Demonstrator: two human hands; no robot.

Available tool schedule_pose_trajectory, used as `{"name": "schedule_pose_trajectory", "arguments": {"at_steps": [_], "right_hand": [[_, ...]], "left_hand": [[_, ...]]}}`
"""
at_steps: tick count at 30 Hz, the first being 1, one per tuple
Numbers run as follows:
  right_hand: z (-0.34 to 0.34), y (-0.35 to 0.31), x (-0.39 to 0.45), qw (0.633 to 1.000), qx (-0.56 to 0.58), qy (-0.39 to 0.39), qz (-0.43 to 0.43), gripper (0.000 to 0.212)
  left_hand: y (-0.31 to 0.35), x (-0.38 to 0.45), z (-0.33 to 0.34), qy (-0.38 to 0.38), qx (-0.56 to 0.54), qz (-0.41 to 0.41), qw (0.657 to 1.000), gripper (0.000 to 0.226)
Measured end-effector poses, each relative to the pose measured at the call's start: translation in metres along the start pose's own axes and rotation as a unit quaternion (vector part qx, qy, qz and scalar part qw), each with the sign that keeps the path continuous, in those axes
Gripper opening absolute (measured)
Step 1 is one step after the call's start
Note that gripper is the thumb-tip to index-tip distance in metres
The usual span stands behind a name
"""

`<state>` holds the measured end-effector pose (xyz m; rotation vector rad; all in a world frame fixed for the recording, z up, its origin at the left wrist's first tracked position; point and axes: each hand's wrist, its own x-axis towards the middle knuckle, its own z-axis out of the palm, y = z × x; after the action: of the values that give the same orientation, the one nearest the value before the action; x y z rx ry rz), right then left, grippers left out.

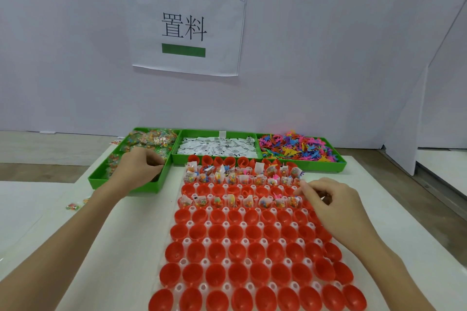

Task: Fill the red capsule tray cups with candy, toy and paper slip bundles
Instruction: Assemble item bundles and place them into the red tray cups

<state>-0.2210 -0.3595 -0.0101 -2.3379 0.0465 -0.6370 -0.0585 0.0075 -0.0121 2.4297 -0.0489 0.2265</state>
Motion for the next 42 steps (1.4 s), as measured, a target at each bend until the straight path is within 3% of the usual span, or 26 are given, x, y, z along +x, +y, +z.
{"name": "schedule_pose_trajectory", "arguments": {"at_steps": [4, 12, 17, 23, 32, 42], "right_hand": [[0.001, -0.001, -0.001, 1.0, -0.001, 0.001, -0.002, 0.027], [-0.001, -0.002, -0.002, 1.0, 0.004, 0.003, 0.0, 0.027], [-0.001, -0.002, -0.002, 1.0, 0.007, 0.003, 0.002, 0.027], [0.004, -0.022, -0.001, 0.999, 0.043, 0.012, -0.029, 0.015], [0.045, -0.05, 0.092, 0.982, -0.114, -0.128, -0.086, 0.021], [0.105, -0.034, 0.183, 0.925, -0.281, -0.251, -0.046, 0.024]], "left_hand": [[-0.002, -0.005, -0.001, 0.038, 0.011, 0.034, 0.999, 0.011], [0.019, -0.04, -0.006, 0.208, -0.045, 0.149, 0.966, 0.02], [0.053, -0.1, 0.012, 0.108, -0.223, 0.208, 0.946, 0.022], [0.052, -0.128, 0.025, 0.071, -0.241, 0.254, 0.934, 0.03], [0.036, -0.117, 0.024, 0.035, -0.311, 0.216, 0.925, 0.032], [0.034, -0.117, 0.028, 0.013, -0.342, 0.189, 0.92, 0.029]]}}
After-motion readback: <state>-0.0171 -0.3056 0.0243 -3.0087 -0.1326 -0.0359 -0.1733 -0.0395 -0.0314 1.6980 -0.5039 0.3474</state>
